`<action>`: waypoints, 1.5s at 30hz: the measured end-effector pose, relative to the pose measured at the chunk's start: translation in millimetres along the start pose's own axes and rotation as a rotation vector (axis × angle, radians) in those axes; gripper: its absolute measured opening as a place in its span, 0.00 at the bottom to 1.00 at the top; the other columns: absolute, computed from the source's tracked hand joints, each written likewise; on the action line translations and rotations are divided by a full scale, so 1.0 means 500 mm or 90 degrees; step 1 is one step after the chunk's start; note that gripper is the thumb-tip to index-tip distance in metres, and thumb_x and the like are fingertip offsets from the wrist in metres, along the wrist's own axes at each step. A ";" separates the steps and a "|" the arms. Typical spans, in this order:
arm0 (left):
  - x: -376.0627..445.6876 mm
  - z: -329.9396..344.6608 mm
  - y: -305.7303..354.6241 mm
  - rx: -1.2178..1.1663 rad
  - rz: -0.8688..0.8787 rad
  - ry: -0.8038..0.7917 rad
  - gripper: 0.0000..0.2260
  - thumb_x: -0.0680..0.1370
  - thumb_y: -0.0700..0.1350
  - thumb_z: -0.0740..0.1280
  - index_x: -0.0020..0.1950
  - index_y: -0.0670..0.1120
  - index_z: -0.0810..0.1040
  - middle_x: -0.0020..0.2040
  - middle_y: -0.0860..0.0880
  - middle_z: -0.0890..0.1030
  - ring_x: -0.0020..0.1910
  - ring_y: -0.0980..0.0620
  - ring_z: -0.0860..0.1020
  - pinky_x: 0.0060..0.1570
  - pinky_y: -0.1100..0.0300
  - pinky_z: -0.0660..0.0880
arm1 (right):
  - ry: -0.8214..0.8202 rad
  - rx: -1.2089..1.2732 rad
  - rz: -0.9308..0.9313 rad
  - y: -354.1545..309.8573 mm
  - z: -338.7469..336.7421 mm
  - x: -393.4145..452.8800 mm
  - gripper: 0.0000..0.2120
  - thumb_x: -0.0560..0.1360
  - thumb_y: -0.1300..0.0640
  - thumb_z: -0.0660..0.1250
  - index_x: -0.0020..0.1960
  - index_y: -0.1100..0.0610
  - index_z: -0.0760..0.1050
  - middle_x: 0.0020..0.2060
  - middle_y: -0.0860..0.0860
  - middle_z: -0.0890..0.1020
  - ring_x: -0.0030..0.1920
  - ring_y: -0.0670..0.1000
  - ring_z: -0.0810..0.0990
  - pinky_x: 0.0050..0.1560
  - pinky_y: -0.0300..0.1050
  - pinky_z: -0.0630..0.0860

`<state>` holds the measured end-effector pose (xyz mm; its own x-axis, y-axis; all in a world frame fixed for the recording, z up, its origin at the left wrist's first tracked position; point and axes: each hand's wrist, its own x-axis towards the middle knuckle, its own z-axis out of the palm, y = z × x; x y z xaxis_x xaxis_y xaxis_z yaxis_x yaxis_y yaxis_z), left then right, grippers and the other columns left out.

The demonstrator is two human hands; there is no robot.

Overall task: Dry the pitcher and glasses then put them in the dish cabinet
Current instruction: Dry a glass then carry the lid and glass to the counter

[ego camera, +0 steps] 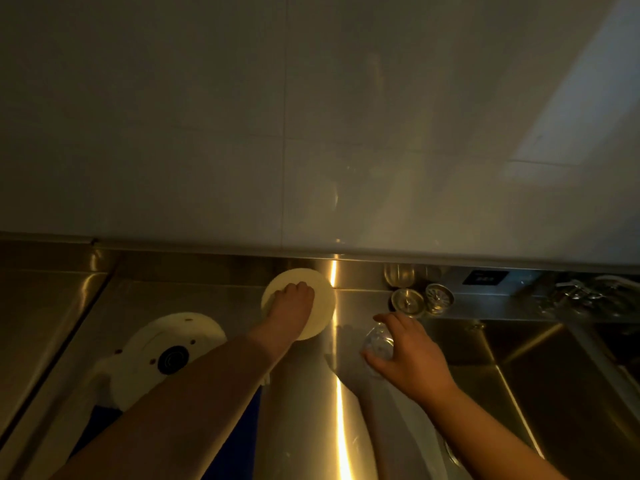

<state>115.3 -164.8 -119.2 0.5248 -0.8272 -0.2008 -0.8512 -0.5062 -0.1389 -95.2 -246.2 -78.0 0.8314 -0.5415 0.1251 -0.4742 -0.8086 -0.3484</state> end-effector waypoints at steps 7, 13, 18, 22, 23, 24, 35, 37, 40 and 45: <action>-0.123 -0.148 0.044 0.066 0.088 0.130 0.23 0.78 0.38 0.60 0.72 0.40 0.59 0.68 0.40 0.65 0.64 0.41 0.67 0.54 0.49 0.70 | 0.051 -0.016 -0.075 -0.045 -0.145 -0.033 0.28 0.67 0.40 0.69 0.63 0.50 0.70 0.57 0.47 0.75 0.56 0.49 0.74 0.50 0.42 0.73; -0.272 -0.237 0.032 0.109 0.053 0.175 0.26 0.76 0.39 0.64 0.72 0.41 0.59 0.68 0.41 0.65 0.65 0.41 0.66 0.53 0.51 0.70 | 0.045 -0.028 -0.179 -0.113 -0.248 -0.091 0.26 0.68 0.39 0.68 0.63 0.46 0.70 0.57 0.44 0.75 0.55 0.47 0.74 0.51 0.43 0.75; -0.420 -0.283 -0.004 0.123 -0.035 0.236 0.24 0.73 0.46 0.70 0.67 0.43 0.70 0.61 0.43 0.73 0.57 0.44 0.73 0.44 0.55 0.73 | 0.041 -0.053 -0.301 -0.223 -0.286 -0.130 0.26 0.68 0.37 0.65 0.63 0.45 0.69 0.57 0.42 0.75 0.54 0.45 0.74 0.50 0.43 0.75; -0.548 -0.275 -0.077 0.126 -0.093 0.169 0.22 0.79 0.39 0.60 0.72 0.42 0.60 0.67 0.42 0.65 0.65 0.42 0.66 0.52 0.51 0.70 | 0.013 -0.061 -0.394 -0.342 -0.285 -0.158 0.26 0.68 0.36 0.63 0.63 0.45 0.68 0.57 0.41 0.74 0.55 0.45 0.73 0.50 0.43 0.74; -0.586 -0.277 -0.097 0.129 -0.117 0.173 0.22 0.79 0.39 0.61 0.72 0.42 0.59 0.68 0.42 0.65 0.65 0.42 0.66 0.52 0.51 0.70 | 0.004 -0.063 -0.417 -0.376 -0.282 -0.165 0.27 0.68 0.35 0.63 0.63 0.44 0.67 0.57 0.41 0.73 0.55 0.45 0.72 0.50 0.42 0.74; -0.623 -0.275 -0.121 0.129 -0.138 0.166 0.23 0.78 0.39 0.61 0.72 0.41 0.59 0.68 0.42 0.65 0.65 0.42 0.65 0.52 0.51 0.70 | -0.001 -0.062 -0.441 -0.412 -0.277 -0.173 0.27 0.68 0.35 0.63 0.63 0.44 0.67 0.57 0.41 0.73 0.55 0.44 0.72 0.50 0.40 0.73; -1.134 -0.167 -0.430 0.116 -0.372 0.074 0.27 0.79 0.44 0.62 0.75 0.41 0.56 0.73 0.40 0.60 0.70 0.39 0.62 0.64 0.46 0.67 | -0.106 0.040 -0.659 -0.921 -0.145 -0.324 0.26 0.69 0.39 0.67 0.64 0.44 0.66 0.58 0.42 0.72 0.53 0.42 0.71 0.49 0.36 0.70; -1.230 -0.135 -0.490 0.118 -0.412 0.062 0.25 0.80 0.44 0.60 0.75 0.41 0.56 0.73 0.39 0.60 0.70 0.39 0.62 0.63 0.46 0.68 | -0.118 0.052 -0.682 -1.024 -0.111 -0.367 0.27 0.68 0.38 0.68 0.64 0.43 0.66 0.57 0.41 0.71 0.53 0.41 0.70 0.49 0.36 0.70; -1.365 -0.094 -0.563 0.123 -0.460 0.024 0.26 0.80 0.44 0.62 0.75 0.42 0.56 0.72 0.40 0.61 0.69 0.40 0.63 0.63 0.47 0.68 | -0.124 0.070 -0.715 -1.164 -0.057 -0.430 0.26 0.67 0.38 0.69 0.61 0.43 0.67 0.55 0.41 0.73 0.49 0.40 0.69 0.46 0.35 0.68; -1.536 -0.037 -0.667 0.094 -0.530 -0.009 0.32 0.77 0.45 0.67 0.76 0.42 0.54 0.73 0.41 0.59 0.70 0.41 0.62 0.65 0.47 0.66 | -0.147 0.102 -0.765 -1.350 0.018 -0.501 0.24 0.67 0.39 0.70 0.60 0.45 0.70 0.55 0.42 0.74 0.49 0.41 0.69 0.46 0.36 0.67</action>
<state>-4.0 635.0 99.1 0.9806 -0.1956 0.0116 -0.1773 -0.9110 -0.3723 18.9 437.2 117.4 0.7538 0.5930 0.2832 0.6541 -0.7181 -0.2376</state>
